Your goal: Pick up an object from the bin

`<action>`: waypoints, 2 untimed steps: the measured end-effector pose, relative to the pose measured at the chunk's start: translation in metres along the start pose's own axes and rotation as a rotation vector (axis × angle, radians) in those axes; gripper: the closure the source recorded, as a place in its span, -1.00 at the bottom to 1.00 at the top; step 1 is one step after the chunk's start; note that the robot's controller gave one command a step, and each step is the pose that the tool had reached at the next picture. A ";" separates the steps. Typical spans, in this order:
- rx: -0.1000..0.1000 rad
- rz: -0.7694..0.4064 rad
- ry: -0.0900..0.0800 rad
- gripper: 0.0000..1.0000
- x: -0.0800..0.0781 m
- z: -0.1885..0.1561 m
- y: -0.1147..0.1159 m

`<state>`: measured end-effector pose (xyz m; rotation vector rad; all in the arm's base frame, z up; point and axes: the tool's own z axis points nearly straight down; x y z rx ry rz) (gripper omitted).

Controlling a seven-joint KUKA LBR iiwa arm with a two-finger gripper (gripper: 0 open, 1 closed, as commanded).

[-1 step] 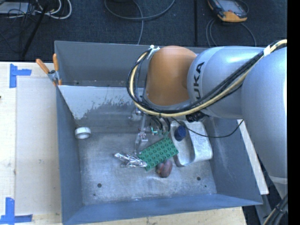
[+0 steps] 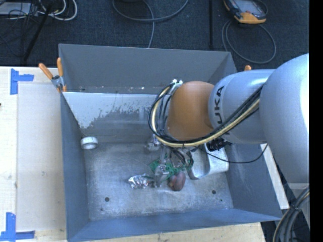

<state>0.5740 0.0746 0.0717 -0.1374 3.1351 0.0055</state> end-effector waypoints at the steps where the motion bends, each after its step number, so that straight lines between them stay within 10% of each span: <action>1: 0.002 0.057 -0.002 -1.00 0.088 0.000 -0.006; 2: 0.003 0.167 0.000 -1.00 0.064 -0.002 -0.060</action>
Offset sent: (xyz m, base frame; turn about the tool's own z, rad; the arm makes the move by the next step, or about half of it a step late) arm -0.0870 -0.0140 -0.0017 0.0556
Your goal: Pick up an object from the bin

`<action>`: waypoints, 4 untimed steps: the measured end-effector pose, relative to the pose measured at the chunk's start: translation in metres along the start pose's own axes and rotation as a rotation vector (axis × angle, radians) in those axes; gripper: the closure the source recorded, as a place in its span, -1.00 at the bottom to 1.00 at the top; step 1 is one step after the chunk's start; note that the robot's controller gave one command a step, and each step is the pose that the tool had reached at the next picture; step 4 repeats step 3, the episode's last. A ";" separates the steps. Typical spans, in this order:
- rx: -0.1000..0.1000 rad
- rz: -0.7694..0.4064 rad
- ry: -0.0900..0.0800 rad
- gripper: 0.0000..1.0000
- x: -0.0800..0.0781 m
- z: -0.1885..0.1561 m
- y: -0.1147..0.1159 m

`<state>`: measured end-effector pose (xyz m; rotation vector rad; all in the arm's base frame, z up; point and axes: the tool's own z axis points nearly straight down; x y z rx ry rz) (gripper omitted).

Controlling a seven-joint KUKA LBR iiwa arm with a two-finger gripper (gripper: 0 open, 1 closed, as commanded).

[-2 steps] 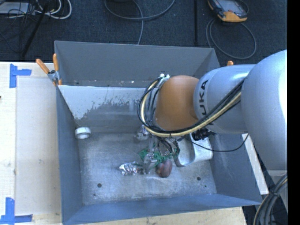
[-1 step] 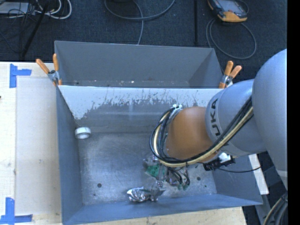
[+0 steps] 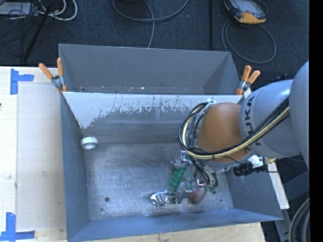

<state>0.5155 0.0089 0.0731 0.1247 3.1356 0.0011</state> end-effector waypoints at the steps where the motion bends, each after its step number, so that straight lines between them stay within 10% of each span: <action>1: -0.002 0.000 0.002 1.00 0.000 -0.002 0.002; 3: 0.000 -0.452 0.000 1.00 0.016 -0.184 0.011; 4: 0.000 -0.452 0.000 1.00 0.016 -0.184 0.011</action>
Offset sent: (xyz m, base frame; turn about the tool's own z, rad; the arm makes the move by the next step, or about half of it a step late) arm 0.0000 0.0000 0.0000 0.0000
